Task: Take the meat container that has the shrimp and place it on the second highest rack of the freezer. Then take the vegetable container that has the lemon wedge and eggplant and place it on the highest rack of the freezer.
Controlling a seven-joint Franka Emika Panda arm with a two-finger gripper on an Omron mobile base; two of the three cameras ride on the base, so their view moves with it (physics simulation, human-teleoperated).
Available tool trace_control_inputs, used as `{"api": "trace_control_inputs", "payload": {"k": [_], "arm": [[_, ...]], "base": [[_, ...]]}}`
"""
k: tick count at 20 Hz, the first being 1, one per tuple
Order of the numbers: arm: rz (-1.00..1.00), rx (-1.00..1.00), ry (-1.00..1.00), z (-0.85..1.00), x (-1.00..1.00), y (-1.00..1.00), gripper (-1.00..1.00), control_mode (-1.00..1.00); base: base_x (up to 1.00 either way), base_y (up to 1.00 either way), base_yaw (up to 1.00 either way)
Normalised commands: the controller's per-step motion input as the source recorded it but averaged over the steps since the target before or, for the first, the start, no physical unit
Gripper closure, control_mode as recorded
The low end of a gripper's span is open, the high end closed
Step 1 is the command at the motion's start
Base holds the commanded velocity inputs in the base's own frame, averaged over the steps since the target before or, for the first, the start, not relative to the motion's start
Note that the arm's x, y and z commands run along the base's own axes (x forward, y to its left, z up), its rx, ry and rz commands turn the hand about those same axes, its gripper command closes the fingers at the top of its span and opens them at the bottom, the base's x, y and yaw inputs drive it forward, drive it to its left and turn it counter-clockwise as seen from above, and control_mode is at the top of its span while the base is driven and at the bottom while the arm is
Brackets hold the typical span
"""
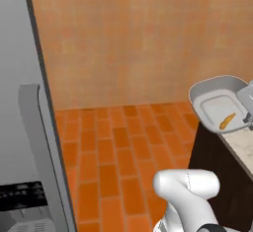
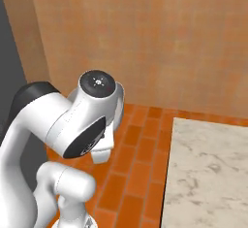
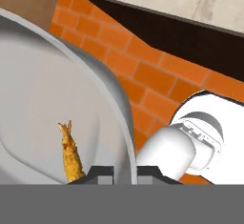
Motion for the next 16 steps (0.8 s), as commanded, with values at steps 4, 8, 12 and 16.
{"api": "trace_control_inputs", "payload": {"k": [4, 8, 12, 16], "arm": [[0.00, 0.00, 0.00, 0.00, 0.00, 0.00, 1.00, 1.00], [0.00, 0.00, 0.00, 0.00, 0.00, 0.00, 1.00, 1.00], [0.00, 0.00, 0.00, 0.00, 0.00, 0.00, 1.00, 1.00], [0.00, 0.00, 0.00, 0.00, 0.00, 0.00, 1.00, 1.00]], "base": [[1.00, 0.00, 0.02], [1.00, 0.00, 0.17], [1.00, 0.00, 0.34], [0.53, 0.00, 0.55]]}}
